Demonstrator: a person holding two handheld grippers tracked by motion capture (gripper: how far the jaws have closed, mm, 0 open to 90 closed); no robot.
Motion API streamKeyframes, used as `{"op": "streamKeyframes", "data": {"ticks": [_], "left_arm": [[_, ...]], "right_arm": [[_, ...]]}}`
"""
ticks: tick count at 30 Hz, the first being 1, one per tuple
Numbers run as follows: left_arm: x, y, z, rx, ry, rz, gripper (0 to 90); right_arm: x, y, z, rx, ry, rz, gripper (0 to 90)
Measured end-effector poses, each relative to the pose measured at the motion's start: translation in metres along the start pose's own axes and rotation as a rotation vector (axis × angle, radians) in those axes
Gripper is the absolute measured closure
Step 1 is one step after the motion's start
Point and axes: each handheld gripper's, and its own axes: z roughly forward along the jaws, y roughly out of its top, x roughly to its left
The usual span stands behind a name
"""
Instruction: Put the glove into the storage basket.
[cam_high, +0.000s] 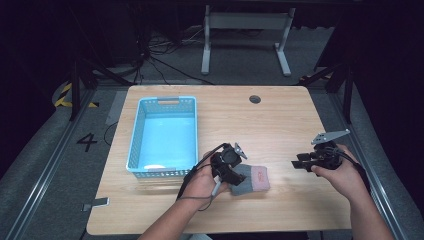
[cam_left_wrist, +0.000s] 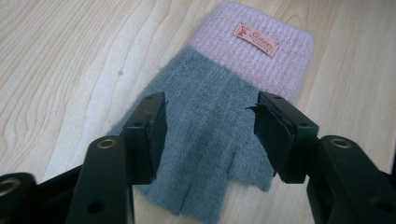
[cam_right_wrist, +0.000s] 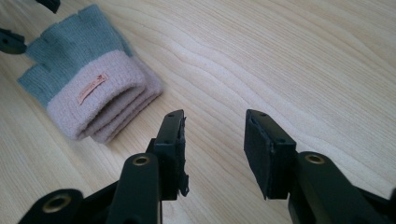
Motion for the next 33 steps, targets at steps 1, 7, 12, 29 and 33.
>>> {"op": "streamKeyframes", "data": {"ticks": [1,7,12,29,33], "left_arm": [[0.000,0.000,0.000,0.000,0.000,0.000,42.2],[-0.003,0.001,0.011,0.015,0.006,-0.006,37.5],[-0.003,0.002,0.016,0.029,0.021,0.003,36.9],[-0.001,0.007,0.036,0.164,0.027,-0.032,23.3],[-0.004,0.007,0.041,0.186,0.032,-0.006,17.7]], "right_arm": [[0.000,0.000,0.000,0.000,0.000,0.000,59.7],[0.000,-0.001,-0.001,-0.005,0.012,0.003,59.7],[0.001,-0.001,0.001,-0.008,0.022,-0.001,59.4],[0.002,-0.001,0.004,-0.020,0.035,0.019,57.6],[0.002,-0.001,0.005,-0.024,0.032,0.025,57.0]]}}
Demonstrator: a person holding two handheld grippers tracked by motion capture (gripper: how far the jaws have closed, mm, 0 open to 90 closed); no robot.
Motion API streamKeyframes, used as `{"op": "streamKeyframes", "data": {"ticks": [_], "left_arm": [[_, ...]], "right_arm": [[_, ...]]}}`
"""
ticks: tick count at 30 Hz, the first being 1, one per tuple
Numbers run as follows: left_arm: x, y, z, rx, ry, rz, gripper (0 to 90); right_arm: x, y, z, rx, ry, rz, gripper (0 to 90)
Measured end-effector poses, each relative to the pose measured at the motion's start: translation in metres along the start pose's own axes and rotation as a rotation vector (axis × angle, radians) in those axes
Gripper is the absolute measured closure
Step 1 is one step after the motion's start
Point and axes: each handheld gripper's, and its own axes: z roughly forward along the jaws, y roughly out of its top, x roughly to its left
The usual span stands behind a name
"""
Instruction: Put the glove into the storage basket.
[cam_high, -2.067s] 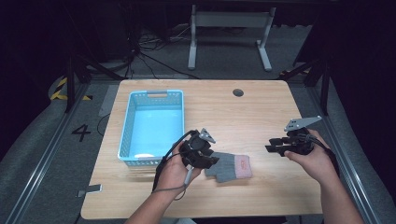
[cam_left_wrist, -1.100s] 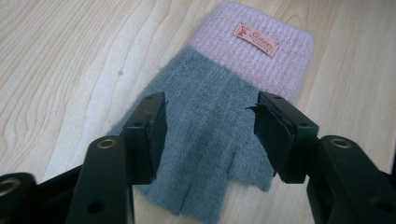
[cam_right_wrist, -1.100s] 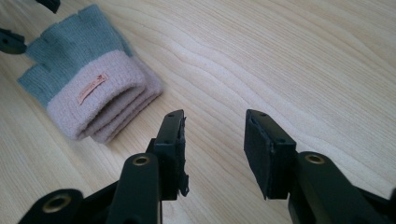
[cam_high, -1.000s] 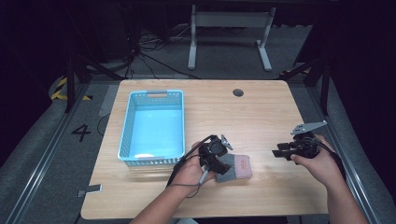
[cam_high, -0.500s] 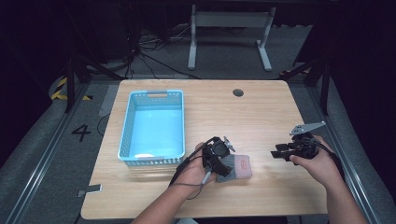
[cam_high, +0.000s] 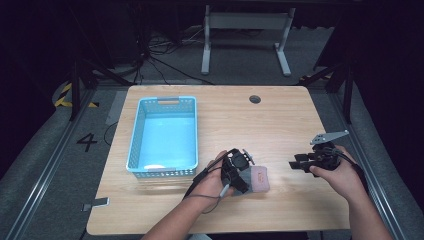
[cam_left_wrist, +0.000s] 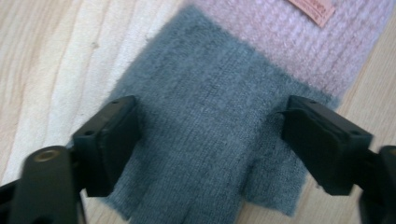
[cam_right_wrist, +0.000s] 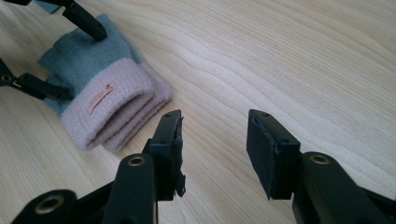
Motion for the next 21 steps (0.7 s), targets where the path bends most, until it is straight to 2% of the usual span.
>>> {"op": "streamKeyframes", "data": {"ticks": [3,11,13,14,15,16,17,18,21], "left_arm": [[-0.003,0.001,0.004,0.016,0.007,0.005,13.5],[-0.003,0.002,0.007,0.032,0.009,0.003,10.6],[-0.006,0.003,0.012,0.045,0.010,0.019,3.7],[-0.010,0.004,0.015,0.065,0.038,0.040,0.0],[-0.010,0.004,0.015,0.065,0.038,0.040,0.0],[-0.013,0.005,0.016,0.081,0.056,0.049,0.0],[-0.014,0.007,0.016,0.086,0.063,0.020,0.0],[-0.013,0.007,0.015,0.089,0.055,0.010,0.0],[-0.012,0.007,0.016,0.083,0.054,0.002,0.4]], "right_arm": [[0.001,0.000,0.001,-0.001,0.010,-0.003,56.9],[0.002,0.000,0.002,-0.007,0.016,-0.006,56.2],[0.002,0.000,0.002,-0.008,0.018,-0.006,55.9],[0.002,0.000,0.002,-0.009,0.019,-0.005,55.9],[0.002,0.000,0.002,-0.009,0.019,-0.005,55.9],[0.002,0.000,0.002,-0.009,0.019,-0.002,55.7],[0.002,0.000,0.002,-0.010,0.018,-0.002,55.7],[0.002,0.000,0.002,-0.013,0.019,-0.003,55.5],[0.002,0.000,0.001,-0.022,0.018,-0.001,54.9]]}}
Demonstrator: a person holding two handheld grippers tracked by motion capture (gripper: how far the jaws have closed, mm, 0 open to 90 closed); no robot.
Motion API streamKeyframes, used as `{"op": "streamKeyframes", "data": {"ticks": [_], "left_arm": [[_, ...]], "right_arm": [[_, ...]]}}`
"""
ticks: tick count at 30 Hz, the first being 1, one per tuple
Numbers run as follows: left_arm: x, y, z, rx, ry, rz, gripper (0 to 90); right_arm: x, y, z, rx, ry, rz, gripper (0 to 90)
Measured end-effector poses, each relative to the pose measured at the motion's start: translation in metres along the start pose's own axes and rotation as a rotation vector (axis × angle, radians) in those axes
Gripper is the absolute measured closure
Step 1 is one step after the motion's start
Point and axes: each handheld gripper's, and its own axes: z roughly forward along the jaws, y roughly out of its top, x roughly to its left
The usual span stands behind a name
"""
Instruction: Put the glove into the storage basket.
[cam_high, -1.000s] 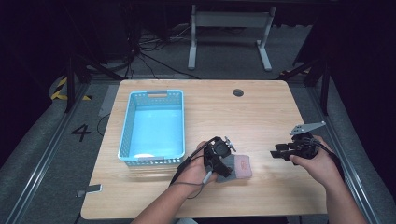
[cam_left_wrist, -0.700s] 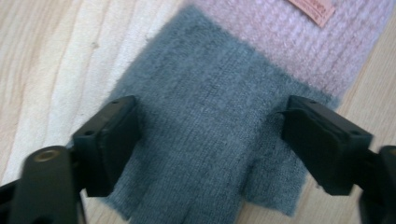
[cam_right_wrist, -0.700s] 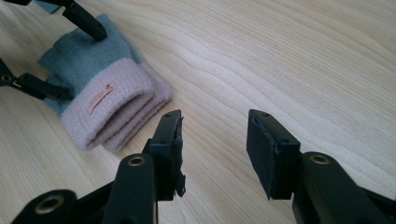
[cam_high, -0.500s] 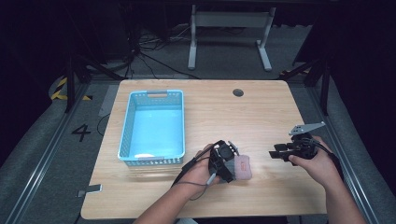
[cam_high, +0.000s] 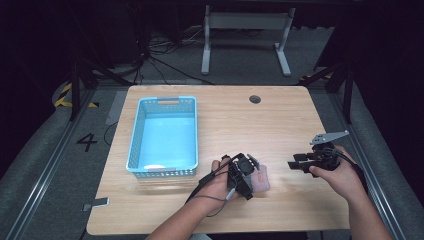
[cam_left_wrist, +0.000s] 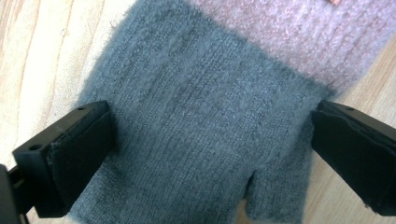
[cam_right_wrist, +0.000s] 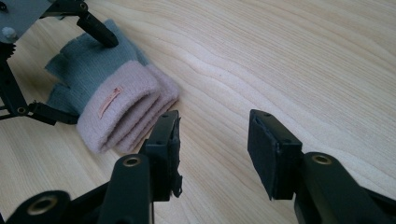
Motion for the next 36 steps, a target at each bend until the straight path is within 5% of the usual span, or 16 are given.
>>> {"op": "streamKeyframes", "data": {"ticks": [6,10,16,28,36], "left_arm": [[0.001,-0.001,-0.002,-0.012,0.013,0.004,5.1],[0.008,-0.005,-0.009,-0.047,0.054,0.011,32.6],[0.013,-0.007,-0.013,-0.056,0.068,0.004,50.2],[0.020,-0.011,-0.026,-0.071,-0.008,-0.004,64.2],[0.020,-0.019,-0.043,-0.073,-0.021,-0.014,68.5]], "right_arm": [[0.000,0.000,0.001,0.001,0.003,-0.001,54.5],[0.001,0.001,0.001,-0.006,0.005,-0.002,54.6],[0.000,0.001,0.003,0.000,0.008,-0.004,54.6],[-0.003,0.003,0.006,0.000,0.013,-0.003,54.9],[-0.003,0.010,0.010,-0.003,0.022,-0.014,54.9]]}}
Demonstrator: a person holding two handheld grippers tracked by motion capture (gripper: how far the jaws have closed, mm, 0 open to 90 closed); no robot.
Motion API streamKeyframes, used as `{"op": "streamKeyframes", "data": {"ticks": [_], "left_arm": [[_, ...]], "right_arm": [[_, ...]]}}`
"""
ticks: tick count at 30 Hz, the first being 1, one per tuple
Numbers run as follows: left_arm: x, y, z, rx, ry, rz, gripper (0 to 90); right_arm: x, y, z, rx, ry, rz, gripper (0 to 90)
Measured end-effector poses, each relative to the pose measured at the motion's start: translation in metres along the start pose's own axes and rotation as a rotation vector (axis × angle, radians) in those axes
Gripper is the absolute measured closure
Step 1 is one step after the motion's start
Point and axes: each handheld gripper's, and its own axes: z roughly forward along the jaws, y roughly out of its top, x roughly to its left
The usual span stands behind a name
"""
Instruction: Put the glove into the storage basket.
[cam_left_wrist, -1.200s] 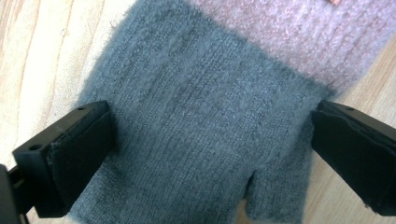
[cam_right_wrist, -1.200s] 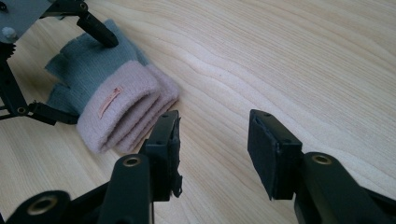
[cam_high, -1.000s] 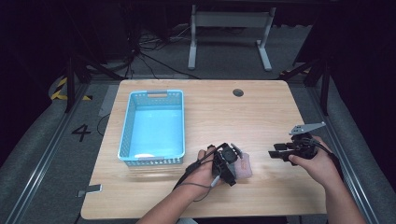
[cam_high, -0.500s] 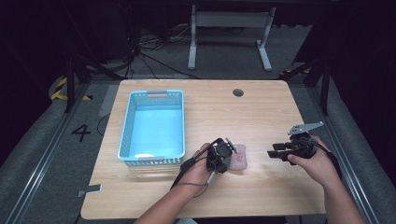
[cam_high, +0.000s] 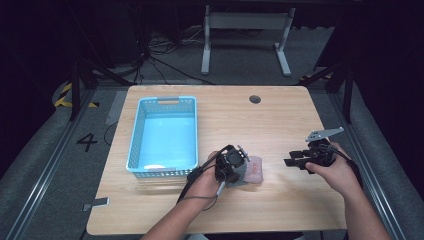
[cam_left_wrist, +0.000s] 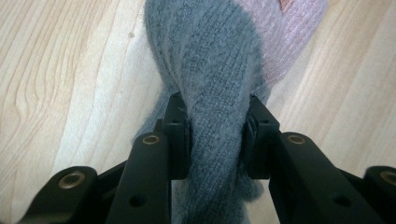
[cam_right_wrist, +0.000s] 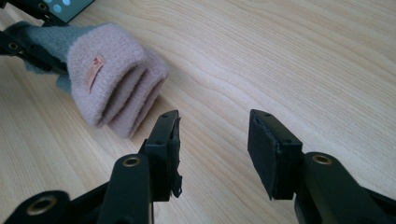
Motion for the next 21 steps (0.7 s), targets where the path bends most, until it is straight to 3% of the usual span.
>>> {"op": "streamKeyframes", "data": {"ticks": [9,12,21], "left_arm": [[0.000,-0.008,-0.022,-0.040,0.006,0.001,68.8],[0.002,-0.012,-0.039,-0.071,0.009,-0.008,68.7],[0.004,-0.022,-0.063,-0.110,0.012,-0.013,68.6]], "right_arm": [[-0.001,0.007,0.005,-0.003,0.012,-0.012,54.8],[-0.001,0.010,0.008,0.000,0.018,-0.013,54.8],[0.000,0.016,0.013,0.003,0.027,-0.029,54.7]]}}
